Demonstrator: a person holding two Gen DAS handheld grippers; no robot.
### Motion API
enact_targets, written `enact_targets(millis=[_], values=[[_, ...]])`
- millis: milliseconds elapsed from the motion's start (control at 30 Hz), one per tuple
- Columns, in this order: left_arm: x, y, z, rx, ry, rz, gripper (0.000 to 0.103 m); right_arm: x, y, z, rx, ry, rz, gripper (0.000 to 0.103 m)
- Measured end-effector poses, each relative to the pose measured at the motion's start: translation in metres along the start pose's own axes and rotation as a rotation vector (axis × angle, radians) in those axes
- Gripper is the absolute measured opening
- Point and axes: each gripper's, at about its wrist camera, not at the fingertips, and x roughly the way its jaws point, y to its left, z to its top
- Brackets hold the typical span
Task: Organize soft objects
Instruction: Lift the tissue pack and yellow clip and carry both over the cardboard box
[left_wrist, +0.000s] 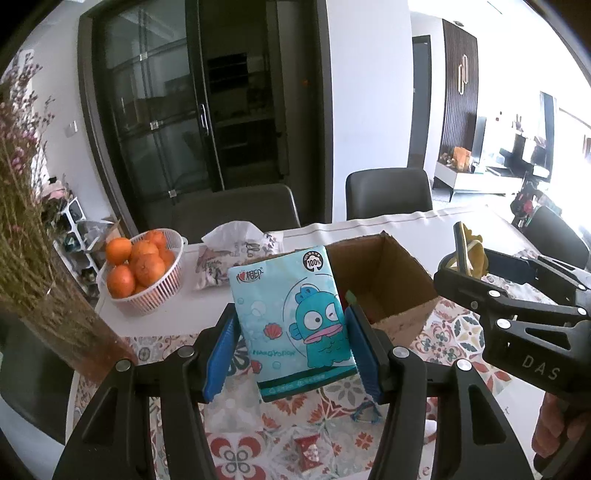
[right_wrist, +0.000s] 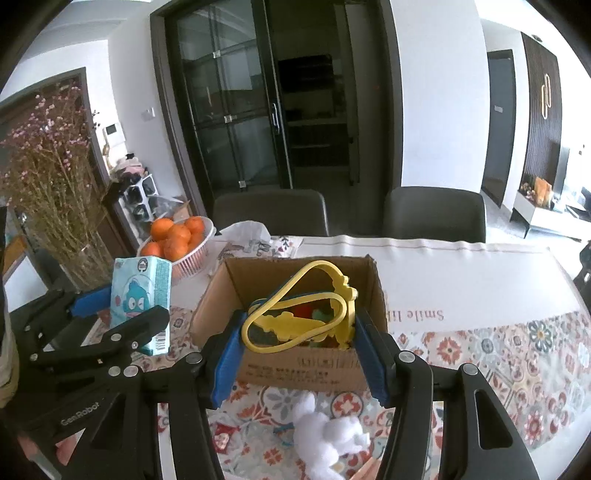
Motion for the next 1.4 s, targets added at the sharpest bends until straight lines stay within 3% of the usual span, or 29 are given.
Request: enact_targets(millis=[700,1400], values=[[0.085,0.007,0.022,0.02,0.145,-0.08,0.057,0.085,-0.021,0.034,-0.02,0.163,-0.001,0.058],[0.155,0.005,0.008,0.064,0.358,-0.117,0.057,0.162,-0.036,0.02,-0.033,0.389,0.002,0.058]])
